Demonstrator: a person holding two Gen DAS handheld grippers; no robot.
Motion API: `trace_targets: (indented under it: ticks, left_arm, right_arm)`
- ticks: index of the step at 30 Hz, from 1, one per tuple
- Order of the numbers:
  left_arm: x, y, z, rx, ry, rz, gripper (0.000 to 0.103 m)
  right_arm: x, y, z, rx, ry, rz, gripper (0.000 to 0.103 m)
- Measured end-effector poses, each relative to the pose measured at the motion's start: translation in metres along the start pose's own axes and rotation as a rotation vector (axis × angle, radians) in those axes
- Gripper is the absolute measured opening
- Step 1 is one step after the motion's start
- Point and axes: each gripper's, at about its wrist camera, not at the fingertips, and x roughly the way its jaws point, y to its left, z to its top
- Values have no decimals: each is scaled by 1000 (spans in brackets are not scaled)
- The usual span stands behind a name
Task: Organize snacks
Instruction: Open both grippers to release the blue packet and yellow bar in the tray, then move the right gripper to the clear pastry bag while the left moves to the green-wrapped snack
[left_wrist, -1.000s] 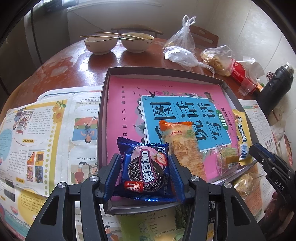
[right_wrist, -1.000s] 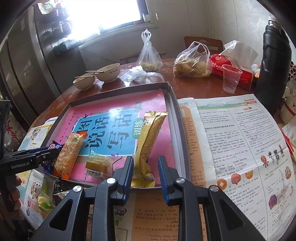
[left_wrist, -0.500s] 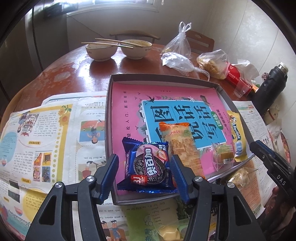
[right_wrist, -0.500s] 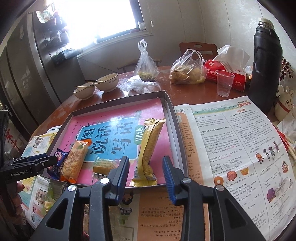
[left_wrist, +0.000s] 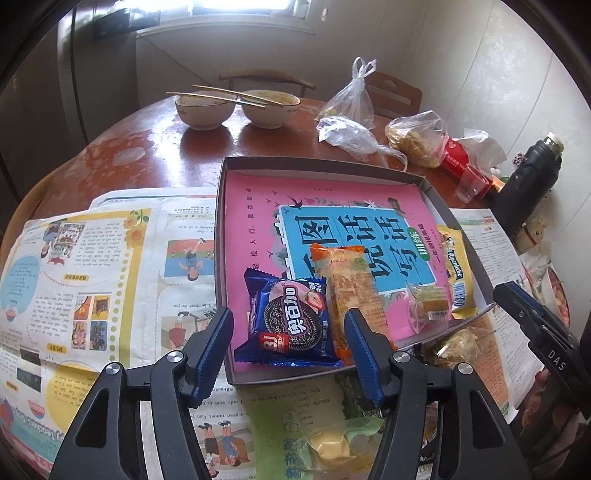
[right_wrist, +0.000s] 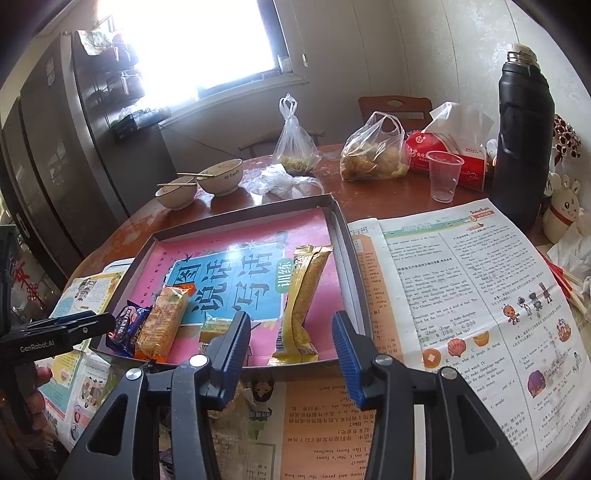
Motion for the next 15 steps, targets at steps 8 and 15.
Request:
trace_targets:
  ticks: [8,15]
  left_arm:
    - [-6,4,-6,-5,-8,-26,65]
    - [-9,7,-13,2,-2,-14,65]
  right_arm:
    - [-10,3,-3,-17,-24,23,55]
    - [-12,2,-6,-7,-27,37,58]
